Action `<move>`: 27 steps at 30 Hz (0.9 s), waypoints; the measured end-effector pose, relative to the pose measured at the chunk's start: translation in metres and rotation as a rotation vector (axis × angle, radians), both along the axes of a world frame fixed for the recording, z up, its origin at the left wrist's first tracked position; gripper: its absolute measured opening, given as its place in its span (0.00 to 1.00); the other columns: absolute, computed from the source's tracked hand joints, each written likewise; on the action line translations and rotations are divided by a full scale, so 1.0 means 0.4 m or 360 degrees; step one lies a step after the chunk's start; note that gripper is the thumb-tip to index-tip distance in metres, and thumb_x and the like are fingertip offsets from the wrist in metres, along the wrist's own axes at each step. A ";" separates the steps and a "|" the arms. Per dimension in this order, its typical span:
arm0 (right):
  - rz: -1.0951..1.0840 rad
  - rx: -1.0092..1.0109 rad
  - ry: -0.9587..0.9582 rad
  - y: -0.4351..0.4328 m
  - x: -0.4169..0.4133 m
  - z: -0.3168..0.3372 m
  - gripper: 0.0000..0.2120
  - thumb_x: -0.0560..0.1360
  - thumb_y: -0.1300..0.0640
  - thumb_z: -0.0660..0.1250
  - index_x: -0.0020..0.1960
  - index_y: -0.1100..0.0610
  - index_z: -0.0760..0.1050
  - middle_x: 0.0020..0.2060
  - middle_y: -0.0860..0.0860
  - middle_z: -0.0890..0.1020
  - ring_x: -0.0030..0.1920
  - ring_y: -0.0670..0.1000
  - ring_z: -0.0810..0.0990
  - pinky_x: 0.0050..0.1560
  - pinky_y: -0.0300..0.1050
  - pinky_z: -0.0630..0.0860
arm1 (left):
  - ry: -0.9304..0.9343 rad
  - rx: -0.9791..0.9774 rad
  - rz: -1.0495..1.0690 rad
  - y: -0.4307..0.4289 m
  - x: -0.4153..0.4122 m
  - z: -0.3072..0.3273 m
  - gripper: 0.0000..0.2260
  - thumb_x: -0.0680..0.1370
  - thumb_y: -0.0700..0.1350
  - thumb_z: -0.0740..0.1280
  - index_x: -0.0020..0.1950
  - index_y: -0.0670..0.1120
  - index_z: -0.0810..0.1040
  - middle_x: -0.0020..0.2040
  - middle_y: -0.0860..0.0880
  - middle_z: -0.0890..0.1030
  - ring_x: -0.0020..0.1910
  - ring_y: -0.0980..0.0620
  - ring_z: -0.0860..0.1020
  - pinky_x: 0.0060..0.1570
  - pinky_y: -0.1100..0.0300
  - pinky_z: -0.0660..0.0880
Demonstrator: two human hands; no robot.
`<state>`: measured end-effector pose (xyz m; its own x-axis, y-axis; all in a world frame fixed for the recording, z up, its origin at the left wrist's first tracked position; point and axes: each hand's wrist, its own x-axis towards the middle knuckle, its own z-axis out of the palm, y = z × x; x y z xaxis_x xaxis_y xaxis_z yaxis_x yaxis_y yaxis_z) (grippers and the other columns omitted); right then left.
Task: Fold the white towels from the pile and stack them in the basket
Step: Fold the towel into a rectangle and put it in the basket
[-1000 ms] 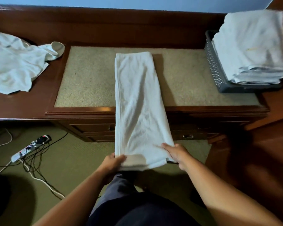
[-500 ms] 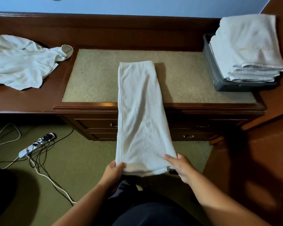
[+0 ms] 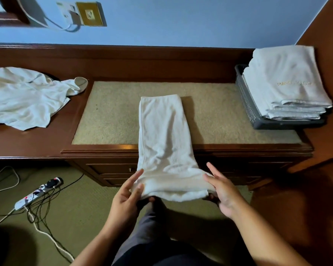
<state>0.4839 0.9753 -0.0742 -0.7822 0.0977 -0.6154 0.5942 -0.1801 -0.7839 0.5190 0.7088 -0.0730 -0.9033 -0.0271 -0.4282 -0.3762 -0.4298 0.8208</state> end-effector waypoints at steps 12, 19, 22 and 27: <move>-0.0096 -0.0303 0.0142 -0.039 -0.546 0.107 0.16 0.78 0.44 0.63 0.50 0.55 0.82 0.41 0.55 0.85 0.38 0.51 0.82 0.39 0.44 0.77 | 0.0330 -0.0045 -0.0351 -0.086 -0.577 0.095 0.23 0.72 0.39 0.76 0.65 0.37 0.77 0.59 0.36 0.82 0.58 0.42 0.82 0.61 0.53 0.78; 0.0016 0.0152 0.0109 -0.092 -0.818 0.032 0.20 0.70 0.51 0.76 0.59 0.56 0.78 0.50 0.52 0.86 0.47 0.49 0.86 0.37 0.42 0.76 | 0.0011 -0.0616 -0.0223 -0.084 -0.921 0.045 0.06 0.82 0.40 0.66 0.55 0.40 0.81 0.39 0.42 0.86 0.33 0.49 0.84 0.38 0.58 0.82; -0.0073 0.0483 0.0021 -0.097 -0.906 -0.038 0.10 0.75 0.55 0.73 0.54 0.56 0.78 0.41 0.51 0.87 0.40 0.50 0.86 0.32 0.41 0.73 | -0.0145 -0.0757 -0.0222 -0.087 -1.024 -0.004 0.08 0.83 0.45 0.66 0.52 0.41 0.80 0.32 0.46 0.83 0.27 0.51 0.80 0.31 0.59 0.80; -0.0055 0.0998 -0.0053 -0.094 -1.024 -0.078 0.17 0.74 0.46 0.72 0.51 0.59 0.80 0.36 0.52 0.86 0.37 0.51 0.83 0.33 0.41 0.77 | -0.0250 -0.1083 -0.0329 -0.107 -1.141 -0.089 0.16 0.83 0.50 0.64 0.42 0.40 0.80 0.27 0.46 0.80 0.27 0.47 0.77 0.34 0.51 0.80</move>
